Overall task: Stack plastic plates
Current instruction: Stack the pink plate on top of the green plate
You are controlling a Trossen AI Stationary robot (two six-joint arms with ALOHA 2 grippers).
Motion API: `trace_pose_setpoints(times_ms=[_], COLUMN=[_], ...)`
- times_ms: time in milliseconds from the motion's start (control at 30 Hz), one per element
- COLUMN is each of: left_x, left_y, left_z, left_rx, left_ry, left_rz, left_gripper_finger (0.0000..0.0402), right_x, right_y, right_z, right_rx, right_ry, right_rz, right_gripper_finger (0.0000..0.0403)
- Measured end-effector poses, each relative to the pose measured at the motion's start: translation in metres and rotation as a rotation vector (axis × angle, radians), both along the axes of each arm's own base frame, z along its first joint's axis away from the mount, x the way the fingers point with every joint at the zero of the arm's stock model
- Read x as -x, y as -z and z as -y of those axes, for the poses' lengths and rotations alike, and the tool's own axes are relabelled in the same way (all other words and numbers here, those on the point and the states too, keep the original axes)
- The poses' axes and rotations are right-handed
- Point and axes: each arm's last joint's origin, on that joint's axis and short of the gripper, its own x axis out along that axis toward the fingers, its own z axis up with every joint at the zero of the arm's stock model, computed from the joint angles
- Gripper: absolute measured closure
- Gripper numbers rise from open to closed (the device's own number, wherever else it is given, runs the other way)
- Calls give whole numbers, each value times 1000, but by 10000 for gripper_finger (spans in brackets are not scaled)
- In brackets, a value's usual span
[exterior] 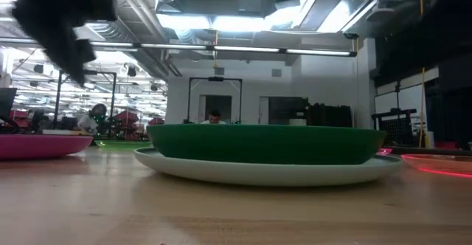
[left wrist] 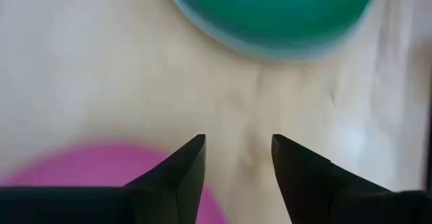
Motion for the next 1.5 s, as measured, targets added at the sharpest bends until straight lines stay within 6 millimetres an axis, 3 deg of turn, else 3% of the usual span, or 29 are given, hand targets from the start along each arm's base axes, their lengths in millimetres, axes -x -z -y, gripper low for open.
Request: trace_pose_setpoints(times_ms=[100,333,1033,1500], left_x=[1,2,-7,-8], left_y=[9,33,72,81], left_z=[12,29,35,35], left_rx=[64,18,-153,-233], left_ry=[-11,-51,-106,-23], left_rz=[-92,-268,-420,-476], left_gripper_finger=[238,239,241,355], right_x=[-6,-8,-8,-12], right_y=[0,0,-1,-4], right_z=[3,4,5,1], right_rx=[15,27,88,20], right_ry=[-2,-8,-1,5], right_rz=[3,1,23,73], right_gripper_finger=[238,238,238,238])
